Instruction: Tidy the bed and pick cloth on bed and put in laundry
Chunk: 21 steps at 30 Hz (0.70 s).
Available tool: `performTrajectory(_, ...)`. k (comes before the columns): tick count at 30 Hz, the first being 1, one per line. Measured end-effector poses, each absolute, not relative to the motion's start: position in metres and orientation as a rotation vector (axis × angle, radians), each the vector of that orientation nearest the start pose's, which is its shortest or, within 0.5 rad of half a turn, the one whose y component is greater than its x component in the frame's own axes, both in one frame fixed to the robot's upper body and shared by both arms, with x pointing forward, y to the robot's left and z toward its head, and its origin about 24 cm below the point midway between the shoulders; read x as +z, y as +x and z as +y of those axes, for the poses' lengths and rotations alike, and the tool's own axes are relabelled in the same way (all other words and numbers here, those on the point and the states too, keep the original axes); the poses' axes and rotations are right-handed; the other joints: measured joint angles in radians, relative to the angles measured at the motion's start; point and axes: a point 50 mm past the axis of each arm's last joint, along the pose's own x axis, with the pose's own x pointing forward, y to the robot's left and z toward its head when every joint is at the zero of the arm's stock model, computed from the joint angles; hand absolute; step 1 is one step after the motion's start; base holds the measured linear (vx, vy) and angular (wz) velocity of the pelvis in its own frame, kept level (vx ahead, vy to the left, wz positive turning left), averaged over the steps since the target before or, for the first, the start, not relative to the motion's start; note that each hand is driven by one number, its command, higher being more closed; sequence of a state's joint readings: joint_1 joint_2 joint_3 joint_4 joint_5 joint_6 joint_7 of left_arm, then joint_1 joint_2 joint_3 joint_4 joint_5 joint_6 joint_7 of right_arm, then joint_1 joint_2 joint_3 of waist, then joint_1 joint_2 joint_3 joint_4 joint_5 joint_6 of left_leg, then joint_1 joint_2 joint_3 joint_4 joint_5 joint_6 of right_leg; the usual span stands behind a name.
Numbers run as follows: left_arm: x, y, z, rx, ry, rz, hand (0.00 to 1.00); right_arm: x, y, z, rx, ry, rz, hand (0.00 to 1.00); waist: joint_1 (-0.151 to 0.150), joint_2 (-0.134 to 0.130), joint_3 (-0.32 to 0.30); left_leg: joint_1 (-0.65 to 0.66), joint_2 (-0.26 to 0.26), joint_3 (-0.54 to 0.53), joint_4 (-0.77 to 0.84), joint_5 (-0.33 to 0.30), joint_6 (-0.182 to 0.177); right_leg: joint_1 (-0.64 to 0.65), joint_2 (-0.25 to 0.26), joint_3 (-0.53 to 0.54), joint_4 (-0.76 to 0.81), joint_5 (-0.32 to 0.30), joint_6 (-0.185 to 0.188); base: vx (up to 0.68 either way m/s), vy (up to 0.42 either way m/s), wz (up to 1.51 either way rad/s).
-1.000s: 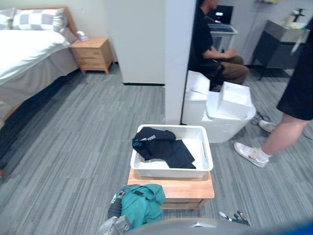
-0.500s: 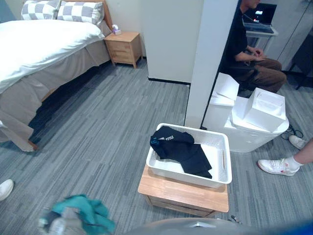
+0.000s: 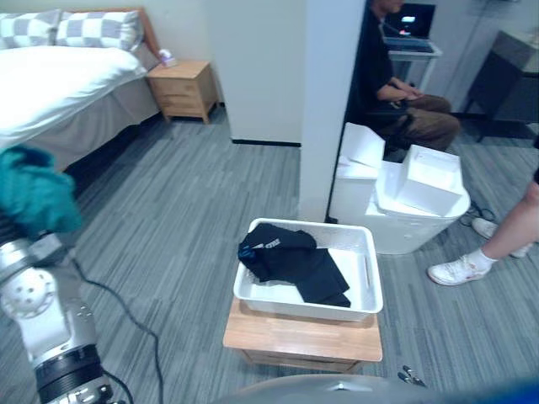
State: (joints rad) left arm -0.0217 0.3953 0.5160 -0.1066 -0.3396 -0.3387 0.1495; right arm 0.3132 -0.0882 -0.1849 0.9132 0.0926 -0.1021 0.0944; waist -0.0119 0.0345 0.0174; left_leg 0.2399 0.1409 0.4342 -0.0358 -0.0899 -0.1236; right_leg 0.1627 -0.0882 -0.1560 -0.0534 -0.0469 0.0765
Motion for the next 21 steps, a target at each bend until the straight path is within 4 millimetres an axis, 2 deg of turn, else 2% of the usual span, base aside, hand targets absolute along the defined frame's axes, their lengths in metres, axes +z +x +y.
performTrajectory(2,0.158,0.216,0.299,0.449,0.107,-0.645,1.0,-0.158,0.028,-0.215,-0.283,0.117,1.097,0.0,-0.005,0.005,-0.002,0.01,0.013,0.028,0.022,-0.008,-0.003,0.0,0.009,0.034,0.002,-0.003,-0.005,0.01,-0.081,-0.43)
performTrajectory(3,0.157,0.218,0.293,0.417,0.107,-0.643,1.0,-0.158,0.026,-0.215,-0.286,0.116,1.101,0.0,-0.005,-0.003,-0.007,0.015,0.017,0.032,0.022,-0.011,-0.002,0.0,0.013,0.039,0.003,-0.003,-0.006,0.01,-0.091,-0.34)
performTrajectory(5,0.152,0.225,0.273,0.307,0.093,-0.628,1.0,-0.159,0.023,-0.213,-0.29,0.113,1.112,0.0,-0.01,0.006,-0.006,0.025,0.025,0.055,0.026,-0.015,-0.007,-0.01,0.027,0.062,0.016,-0.01,-0.017,-0.02,-0.084,-0.29)
performTrajectory(8,0.145,0.23,0.256,0.209,0.072,-0.608,1.0,-0.159,0.023,-0.213,-0.298,0.109,1.112,0.0,-0.023,0.003,-0.008,0.029,0.037,0.078,0.039,-0.021,-0.009,-0.019,0.04,0.09,0.028,-0.013,-0.022,-0.04,-0.092,-0.22)
performTrajectory(10,0.143,0.233,0.246,0.158,0.112,-0.6,1.0,-0.159,0.022,-0.213,-0.305,0.116,1.115,0.0,-0.026,0.01,-0.003,0.04,0.043,0.09,0.042,-0.022,-0.01,-0.018,0.047,0.105,0.034,-0.013,-0.022,-0.07,-0.098,-0.27)
performTrajectory(17,0.156,0.23,0.21,-0.07,0.178,-0.695,1.0,-0.159,0.021,-0.214,-0.326,0.111,1.114,0.0,-0.029,0.012,0.002,0.056,0.053,0.137,0.039,-0.033,-0.011,-0.036,0.067,0.156,0.036,0.002,-0.029,-0.08,-0.065,-0.2)
performTrajectory(21,0.153,0.231,0.196,-0.151,0.16,-0.683,1.0,-0.159,0.021,-0.214,-0.325,0.11,1.115,0.0,-0.033,0.011,0.004,0.057,0.052,0.151,0.038,-0.033,-0.011,-0.043,0.068,0.168,0.034,0.013,-0.028,-0.08,-0.054,-0.09)
